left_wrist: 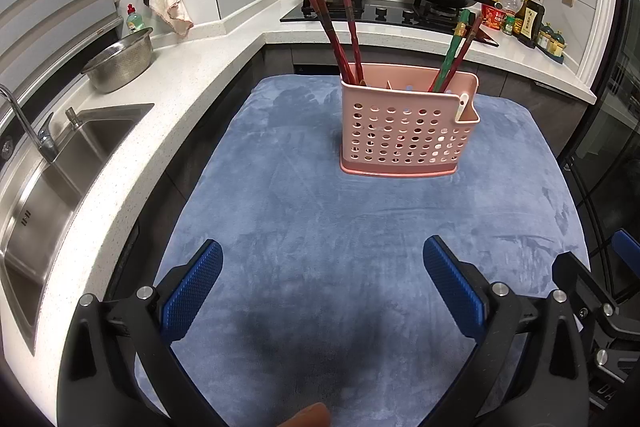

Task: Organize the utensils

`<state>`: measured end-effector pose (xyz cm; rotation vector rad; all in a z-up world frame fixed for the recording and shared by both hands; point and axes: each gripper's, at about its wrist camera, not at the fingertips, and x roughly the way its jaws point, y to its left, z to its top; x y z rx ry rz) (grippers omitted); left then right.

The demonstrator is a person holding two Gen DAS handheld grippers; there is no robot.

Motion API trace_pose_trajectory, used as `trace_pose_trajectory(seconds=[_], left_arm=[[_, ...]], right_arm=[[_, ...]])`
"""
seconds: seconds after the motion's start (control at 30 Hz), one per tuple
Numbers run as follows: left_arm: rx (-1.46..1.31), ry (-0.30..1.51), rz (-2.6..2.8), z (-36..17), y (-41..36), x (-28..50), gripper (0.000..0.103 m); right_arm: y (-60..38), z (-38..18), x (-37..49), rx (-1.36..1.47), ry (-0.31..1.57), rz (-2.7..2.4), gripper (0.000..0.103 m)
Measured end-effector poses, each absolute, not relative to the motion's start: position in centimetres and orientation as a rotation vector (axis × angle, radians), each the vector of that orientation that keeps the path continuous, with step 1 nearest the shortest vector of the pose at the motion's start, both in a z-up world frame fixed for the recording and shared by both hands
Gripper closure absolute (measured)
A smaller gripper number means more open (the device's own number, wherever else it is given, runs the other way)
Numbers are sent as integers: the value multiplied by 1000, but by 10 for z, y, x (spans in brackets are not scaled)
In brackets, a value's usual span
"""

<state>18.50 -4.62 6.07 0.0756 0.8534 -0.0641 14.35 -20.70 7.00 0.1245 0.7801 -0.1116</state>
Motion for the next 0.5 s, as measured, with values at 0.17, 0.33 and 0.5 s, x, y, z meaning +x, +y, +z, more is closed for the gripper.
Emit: trace_pose_trajectory(seconds=[0.17,0.33,0.5], left_arm=[[72,852,-61,61,-46,186,7],[70,854,-59,62,-46,186,7],[70,854,-56,61,-45,186,7]], right_arm=[[-207,70,144,123,781,-112,7],[-207,70,144,124,781,-112,7],[-206,69,144,122,783,-112,7]])
